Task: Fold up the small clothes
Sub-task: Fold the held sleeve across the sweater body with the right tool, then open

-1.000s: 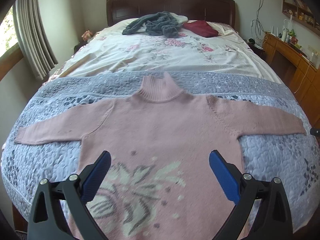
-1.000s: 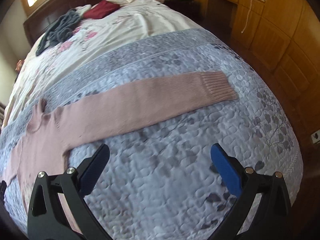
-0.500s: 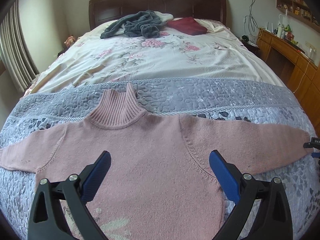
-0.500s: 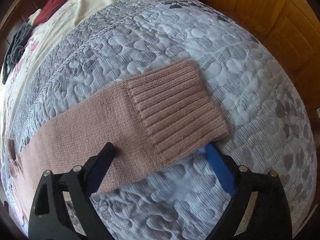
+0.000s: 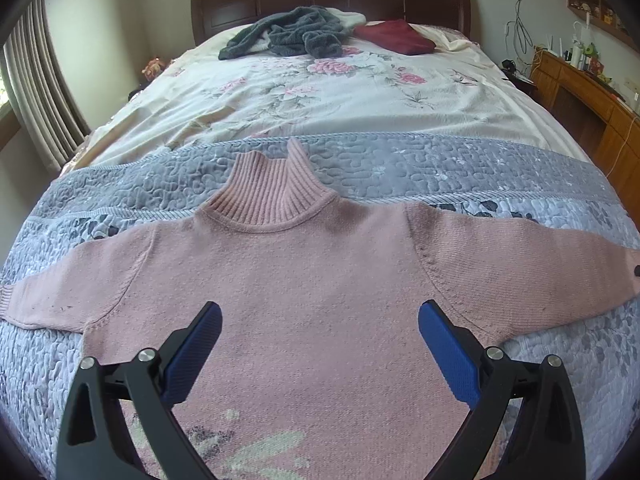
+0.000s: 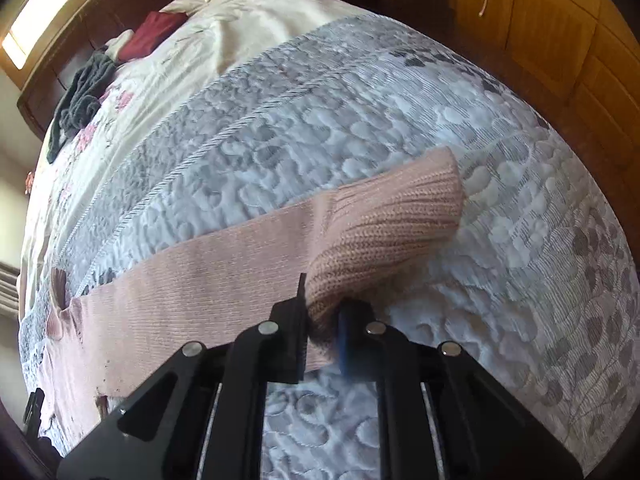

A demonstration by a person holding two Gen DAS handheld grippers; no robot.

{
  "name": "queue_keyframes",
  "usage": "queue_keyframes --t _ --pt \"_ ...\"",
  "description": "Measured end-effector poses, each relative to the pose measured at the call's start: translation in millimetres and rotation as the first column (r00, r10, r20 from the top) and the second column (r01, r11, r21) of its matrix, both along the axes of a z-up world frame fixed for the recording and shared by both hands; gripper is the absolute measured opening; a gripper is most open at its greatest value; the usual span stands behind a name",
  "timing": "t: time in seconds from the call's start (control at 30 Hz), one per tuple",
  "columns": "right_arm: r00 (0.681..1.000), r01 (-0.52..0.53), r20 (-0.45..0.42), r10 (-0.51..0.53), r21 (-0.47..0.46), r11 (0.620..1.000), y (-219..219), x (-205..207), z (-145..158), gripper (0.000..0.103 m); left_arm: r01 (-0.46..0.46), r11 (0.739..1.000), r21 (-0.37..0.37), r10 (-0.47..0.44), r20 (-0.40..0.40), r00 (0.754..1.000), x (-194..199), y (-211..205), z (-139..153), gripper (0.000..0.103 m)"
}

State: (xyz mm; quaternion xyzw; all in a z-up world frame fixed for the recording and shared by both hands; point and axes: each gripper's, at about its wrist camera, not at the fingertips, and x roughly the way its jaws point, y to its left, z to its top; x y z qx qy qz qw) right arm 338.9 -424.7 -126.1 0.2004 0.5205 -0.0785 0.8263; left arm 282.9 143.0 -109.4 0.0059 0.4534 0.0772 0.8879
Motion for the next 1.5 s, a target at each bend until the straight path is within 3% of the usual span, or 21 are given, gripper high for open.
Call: queue_keyframes --t 0.27,0.4,0.53,0.73,0.97,1.2,1.37,1.5 --pt "0.984 -0.156 0.095 0.151 0.056 0.986 94 6 44 0.010 -0.057 0.998 -0.003 0.057 -0.016 0.998 -16 48 3 0.099" --pt "0.960 -0.263 0.129 0.250 0.096 0.960 156 13 60 0.010 -0.078 0.997 -0.017 0.078 -0.016 0.997 -26 69 5 0.099" --pt "0.925 -0.362 0.145 0.350 0.067 0.930 225 16 67 0.010 -0.090 0.996 -0.027 0.089 -0.026 0.996 -34 85 2 0.099" --pt "0.878 -0.470 0.137 0.459 0.061 0.881 310 16 57 0.010 -0.105 0.993 -0.045 0.103 -0.044 0.994 -37 107 -1 0.099" --pt "0.834 -0.551 0.073 0.546 0.083 0.830 384 8 21 0.010 -0.118 0.991 -0.056 0.115 -0.054 0.992 -42 127 -8 0.099" --pt "0.799 -0.599 -0.006 0.601 0.083 0.797 426 -3 -19 0.011 -0.130 0.989 -0.072 0.125 -0.076 0.989 -46 137 -19 0.099" --pt "0.775 -0.616 -0.066 0.628 0.140 0.775 426 -9 -44 0.020 -0.117 0.991 -0.072 0.111 -0.090 0.990 -46 132 -24 0.099" --pt "0.752 -0.639 -0.012 0.659 0.234 0.733 405 -22 -28 0.032 -0.093 0.991 -0.101 0.081 -0.119 0.990 -43 122 -27 0.099"
